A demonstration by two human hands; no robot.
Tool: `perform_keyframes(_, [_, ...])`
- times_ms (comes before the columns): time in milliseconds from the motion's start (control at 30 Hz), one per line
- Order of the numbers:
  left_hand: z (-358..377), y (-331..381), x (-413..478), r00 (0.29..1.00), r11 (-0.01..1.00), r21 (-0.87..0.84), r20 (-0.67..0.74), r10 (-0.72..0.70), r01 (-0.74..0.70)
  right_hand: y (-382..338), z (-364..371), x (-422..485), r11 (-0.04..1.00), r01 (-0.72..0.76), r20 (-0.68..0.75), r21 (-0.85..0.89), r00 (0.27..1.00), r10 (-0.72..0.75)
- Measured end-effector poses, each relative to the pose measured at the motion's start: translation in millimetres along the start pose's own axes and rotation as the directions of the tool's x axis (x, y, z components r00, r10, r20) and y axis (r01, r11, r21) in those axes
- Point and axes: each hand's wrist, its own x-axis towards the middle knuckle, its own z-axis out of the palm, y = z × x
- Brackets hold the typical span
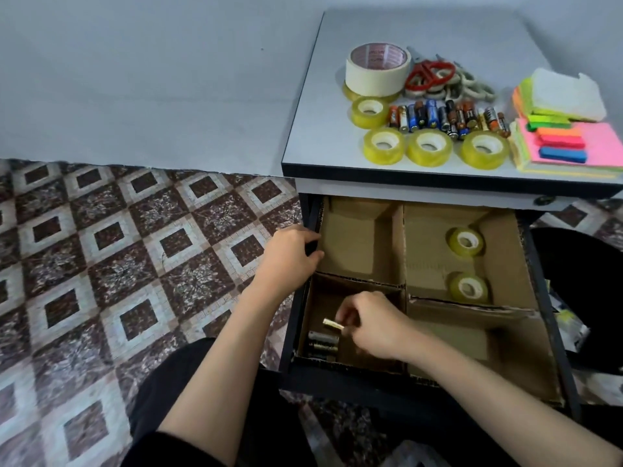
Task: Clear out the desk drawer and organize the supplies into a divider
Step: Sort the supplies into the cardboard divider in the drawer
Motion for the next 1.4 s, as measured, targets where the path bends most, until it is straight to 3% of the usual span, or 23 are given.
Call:
perform_keyframes(167, [-1, 1, -1, 0.999, 1.000, -0.027, -0.036, -0.002, 0.001, -1, 21, 23, 0.991, -0.072, 0.049, -0.116, 0.996, 0.078])
perform_keyframes(367, [-1, 1, 3, 0.999, 0.998, -0.055, -0.053, -0.013, 0.010, 5, 30, 33, 0.993, -0.090, -0.049, -0.075, 0.995, 0.087])
perform_keyframes(700, [2, -2, 6, 0.992, 0.992, -0.122, -0.124, -0.040, 0.024, 6, 28, 33, 0.988, -0.119, -0.051, -0.099, 0.992, 0.115])
perform_keyframes(800, [3, -2, 5, 0.989, 0.987, -0.155, -0.136, -0.066, 0.045, 8, 24, 27, 0.991, -0.116, -0.135, -0.069, 0.985, 0.106])
perform_keyframes(1000, [6, -2, -9, 0.994, 0.991, -0.132, -0.097, -0.049, 0.036, 12, 8, -9, 0.994, 0.112, -0.305, 0.015, 0.947, -0.102])
perform_keyframes(1200, [-5, 1, -8, 1.000, 0.998, -0.062, 0.005, -0.025, 0.025, 9, -40, -52, 0.980, 0.199, -0.443, 0.013, 0.880, -0.173])
perform_keyframes(1400, [-36, 27, 12, 0.980, 0.986, -0.082, -0.152, 0.128, -0.142, 11, -111, -81, 0.984, 0.164, -0.597, -0.065, 0.784, -0.170])
